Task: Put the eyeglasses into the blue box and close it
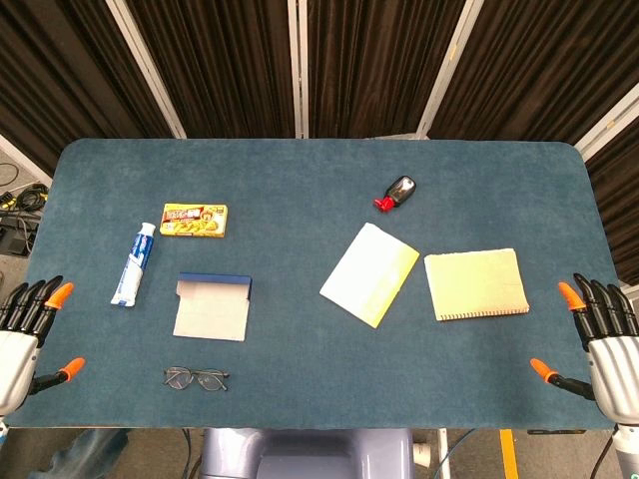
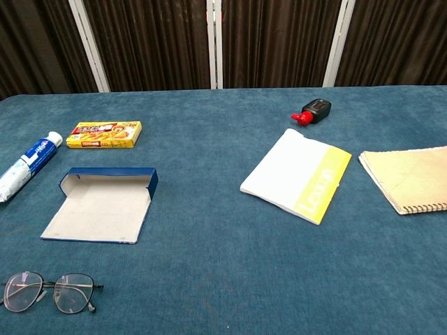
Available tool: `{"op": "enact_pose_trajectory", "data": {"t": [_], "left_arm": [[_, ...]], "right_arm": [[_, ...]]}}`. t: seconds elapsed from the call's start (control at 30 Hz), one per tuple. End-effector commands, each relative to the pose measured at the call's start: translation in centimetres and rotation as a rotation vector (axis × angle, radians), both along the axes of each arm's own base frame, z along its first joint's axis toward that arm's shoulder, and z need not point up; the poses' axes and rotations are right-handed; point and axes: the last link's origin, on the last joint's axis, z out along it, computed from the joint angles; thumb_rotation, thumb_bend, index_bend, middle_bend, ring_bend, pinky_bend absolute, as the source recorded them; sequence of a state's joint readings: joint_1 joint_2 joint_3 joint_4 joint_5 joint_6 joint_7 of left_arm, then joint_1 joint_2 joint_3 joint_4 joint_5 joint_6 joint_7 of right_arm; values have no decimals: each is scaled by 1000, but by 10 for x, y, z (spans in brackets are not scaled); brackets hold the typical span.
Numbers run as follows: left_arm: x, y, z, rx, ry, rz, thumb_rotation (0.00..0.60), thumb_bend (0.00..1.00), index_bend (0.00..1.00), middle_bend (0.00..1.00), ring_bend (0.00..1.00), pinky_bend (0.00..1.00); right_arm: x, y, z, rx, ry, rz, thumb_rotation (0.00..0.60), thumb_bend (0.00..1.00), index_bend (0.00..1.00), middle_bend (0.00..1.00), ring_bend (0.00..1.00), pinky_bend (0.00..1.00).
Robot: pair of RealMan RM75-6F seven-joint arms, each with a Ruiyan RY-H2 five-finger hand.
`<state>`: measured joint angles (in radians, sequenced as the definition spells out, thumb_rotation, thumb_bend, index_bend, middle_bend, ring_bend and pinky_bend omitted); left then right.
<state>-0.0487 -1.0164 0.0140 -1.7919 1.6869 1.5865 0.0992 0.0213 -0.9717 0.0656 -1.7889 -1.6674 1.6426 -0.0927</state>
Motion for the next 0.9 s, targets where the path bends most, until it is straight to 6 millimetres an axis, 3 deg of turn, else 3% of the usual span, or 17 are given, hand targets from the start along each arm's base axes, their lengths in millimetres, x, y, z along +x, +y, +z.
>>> {"op": "enact_pose_trajectory", "data": {"t": [0.03, 0.33, 0.5, 0.63, 0.77, 0.9], "left_arm": [[0, 0, 0, 0, -1, 0, 600, 0, 0, 0, 0, 0], [-1, 2, -8, -47, -2, -7, 600, 0, 17, 0, 0, 0], [10, 7, -50, -260, -10, -2, 600, 2, 288, 0, 0, 0], [19, 16, -77, -320, 0, 31, 600, 143, 400, 0, 0, 0], [24, 21, -101, -356, 21, 48, 600, 287, 411, 0, 0, 0], [25, 23, -120, -387, 37, 70, 600, 348, 416, 0, 0, 0]], "right_arm": [[0, 0, 0, 1, -1, -2, 600, 0, 0, 0, 0, 0], [-1, -2, -2, 10, 2, -13, 600, 0, 0, 0, 0, 0], [-1, 0, 0, 5, -12, -15, 600, 0, 0, 0, 0, 0], [-1, 1, 0, 13, -24, -11, 600, 0, 3, 0, 0, 0], [-4, -1, 1, 22, -34, -19, 600, 0, 8, 0, 0, 0], [-5, -3, 4, 20, -54, -23, 600, 0, 13, 0, 0, 0]]}}
